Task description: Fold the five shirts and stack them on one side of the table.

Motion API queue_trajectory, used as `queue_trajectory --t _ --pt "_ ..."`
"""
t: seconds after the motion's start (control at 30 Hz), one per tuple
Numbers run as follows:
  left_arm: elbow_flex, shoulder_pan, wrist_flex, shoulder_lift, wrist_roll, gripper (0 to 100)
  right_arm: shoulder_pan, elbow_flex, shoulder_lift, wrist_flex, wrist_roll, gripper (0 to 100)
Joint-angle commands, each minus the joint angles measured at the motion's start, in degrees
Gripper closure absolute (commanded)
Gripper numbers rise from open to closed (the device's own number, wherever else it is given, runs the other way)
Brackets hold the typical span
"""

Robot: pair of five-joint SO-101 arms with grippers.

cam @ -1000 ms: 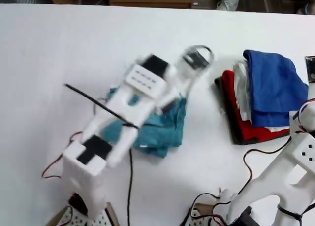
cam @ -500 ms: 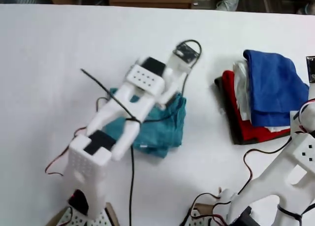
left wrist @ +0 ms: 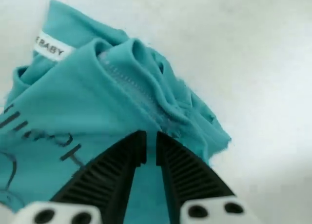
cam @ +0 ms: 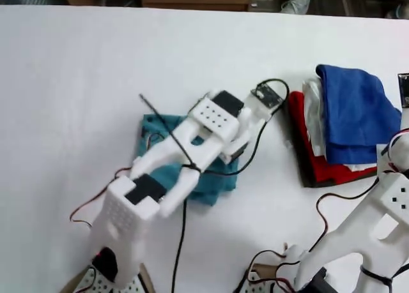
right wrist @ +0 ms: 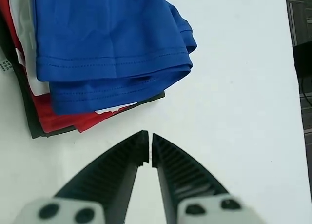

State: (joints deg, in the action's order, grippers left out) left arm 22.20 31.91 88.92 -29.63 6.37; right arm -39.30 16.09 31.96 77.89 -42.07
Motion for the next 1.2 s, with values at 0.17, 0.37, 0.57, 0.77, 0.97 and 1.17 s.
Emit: queue_trajectory --t 0.17,0.37,0.57,0.77,0.97,1.17 --pt "-0.22 -3.60 13.10 9.05 6.07 93 -0.40 -0.26 1.54 -0.40 0.00 97.5" --pt "-12.97 -1.67 6.33 9.93 8.09 93 -0.31 -0.26 1.63 -0.40 0.00 97.5" --pt "-21.58 -0.53 1.05 10.11 8.35 93 -0.40 -0.26 1.71 -0.40 0.00 97.5" --pt "-21.76 4.84 4.04 11.08 8.09 93 -0.31 -0.26 1.27 -0.66 0.00 97.5" --pt "-21.76 2.73 2.64 18.99 8.35 93 -0.04 -0.26 1.27 -0.48 0.09 97.5" --pt "-21.76 -7.56 2.46 25.93 8.44 93 0.48 1.67 1.27 -1.10 0.18 97.5"
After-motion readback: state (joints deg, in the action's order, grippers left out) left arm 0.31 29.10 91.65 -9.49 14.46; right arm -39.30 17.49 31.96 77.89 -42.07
